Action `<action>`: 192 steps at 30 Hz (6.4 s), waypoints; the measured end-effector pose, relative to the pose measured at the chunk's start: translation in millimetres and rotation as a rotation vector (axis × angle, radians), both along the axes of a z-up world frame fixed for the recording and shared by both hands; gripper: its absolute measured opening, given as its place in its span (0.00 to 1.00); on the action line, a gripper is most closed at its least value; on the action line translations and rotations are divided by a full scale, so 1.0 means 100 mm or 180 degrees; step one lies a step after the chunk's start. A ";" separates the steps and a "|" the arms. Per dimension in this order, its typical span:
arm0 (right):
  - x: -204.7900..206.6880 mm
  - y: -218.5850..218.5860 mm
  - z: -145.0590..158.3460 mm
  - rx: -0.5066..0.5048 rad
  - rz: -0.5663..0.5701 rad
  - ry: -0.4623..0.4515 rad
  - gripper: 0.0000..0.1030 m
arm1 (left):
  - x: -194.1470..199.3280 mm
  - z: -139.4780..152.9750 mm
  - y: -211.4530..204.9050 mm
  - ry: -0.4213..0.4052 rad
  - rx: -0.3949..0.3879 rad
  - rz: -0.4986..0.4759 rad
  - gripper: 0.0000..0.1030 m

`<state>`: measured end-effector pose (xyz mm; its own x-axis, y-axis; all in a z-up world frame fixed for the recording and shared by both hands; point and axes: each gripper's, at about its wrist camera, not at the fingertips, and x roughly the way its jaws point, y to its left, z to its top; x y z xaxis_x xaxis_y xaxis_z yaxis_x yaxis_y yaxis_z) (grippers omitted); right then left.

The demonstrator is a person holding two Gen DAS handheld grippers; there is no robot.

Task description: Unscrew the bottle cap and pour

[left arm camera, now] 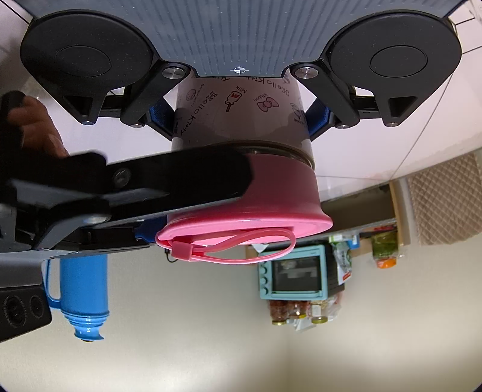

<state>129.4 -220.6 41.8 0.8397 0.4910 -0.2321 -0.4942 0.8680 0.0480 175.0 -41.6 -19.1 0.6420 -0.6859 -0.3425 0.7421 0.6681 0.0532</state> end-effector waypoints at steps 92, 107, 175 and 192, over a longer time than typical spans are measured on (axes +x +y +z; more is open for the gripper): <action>0.21 -0.16 -0.12 -0.0015 0.0801 -0.0023 0.82 | 0.06 -0.01 0.01 0.0003 -0.0004 -0.0002 0.87; 0.00 -0.05 0.00 -0.0012 0.0354 -0.0012 0.91 | 0.08 -0.01 0.02 0.0003 -0.0004 -0.0003 0.87; -0.21 0.31 0.08 -0.0275 -0.0384 -0.0266 0.90 | 0.11 0.00 -0.02 0.0004 -0.0006 0.0001 0.88; -0.17 0.53 -0.05 -0.0185 -0.0747 -0.0119 0.87 | 0.09 0.00 -0.03 -0.0018 -0.0039 0.0004 0.88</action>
